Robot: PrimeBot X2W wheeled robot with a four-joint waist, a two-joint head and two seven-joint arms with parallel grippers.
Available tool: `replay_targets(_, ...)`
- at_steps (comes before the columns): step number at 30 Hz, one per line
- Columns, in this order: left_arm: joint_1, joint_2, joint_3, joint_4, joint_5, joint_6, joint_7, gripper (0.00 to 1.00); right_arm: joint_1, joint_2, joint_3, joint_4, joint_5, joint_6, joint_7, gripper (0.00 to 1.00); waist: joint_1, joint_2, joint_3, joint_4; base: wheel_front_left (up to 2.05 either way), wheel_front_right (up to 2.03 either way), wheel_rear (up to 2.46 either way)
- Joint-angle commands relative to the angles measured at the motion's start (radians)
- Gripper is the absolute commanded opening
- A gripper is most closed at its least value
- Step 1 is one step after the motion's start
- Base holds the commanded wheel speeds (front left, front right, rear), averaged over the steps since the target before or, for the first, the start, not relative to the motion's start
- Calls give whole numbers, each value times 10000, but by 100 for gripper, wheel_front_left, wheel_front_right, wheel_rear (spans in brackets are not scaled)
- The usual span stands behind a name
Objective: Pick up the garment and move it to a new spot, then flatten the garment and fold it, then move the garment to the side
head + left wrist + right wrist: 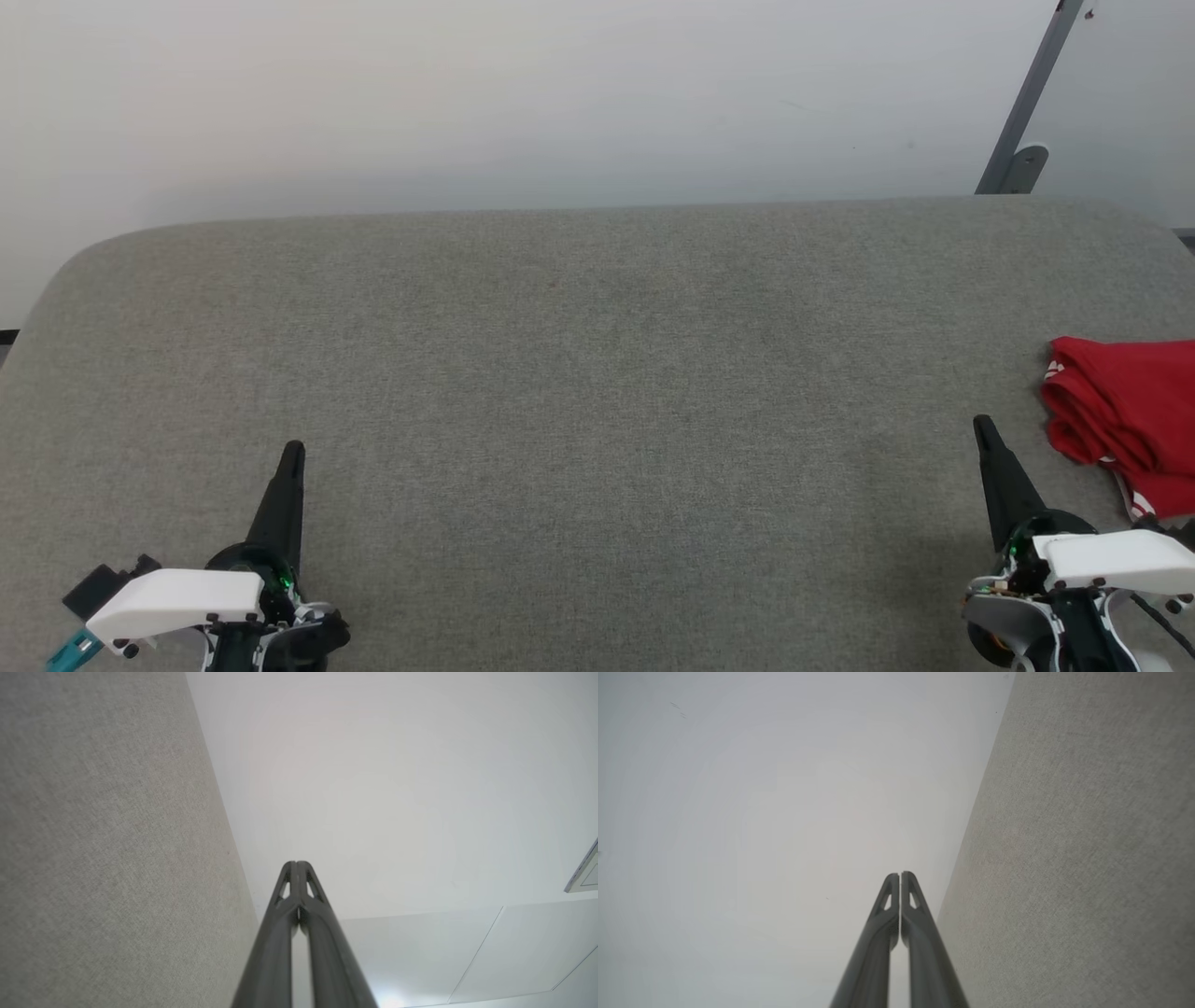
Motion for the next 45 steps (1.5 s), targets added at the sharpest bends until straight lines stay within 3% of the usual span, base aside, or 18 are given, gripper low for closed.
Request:
replay_targets(1,-200,1,65,14,-138,19,72,0,-114,9,-25,22,170,1,53,0,0,-1,6,-7,0,0,0)
replay_targets(13,-391,-143,193,105,-756,22,287,0,-274,21,-26,110,948,0,219,0,0,-1,72,-85,0,0,0)
replay_targets(45,-372,-173,240,102,-664,22,325,0,-244,20,-23,104,899,0,193,0,0,-1,72,-85,0,0,0)
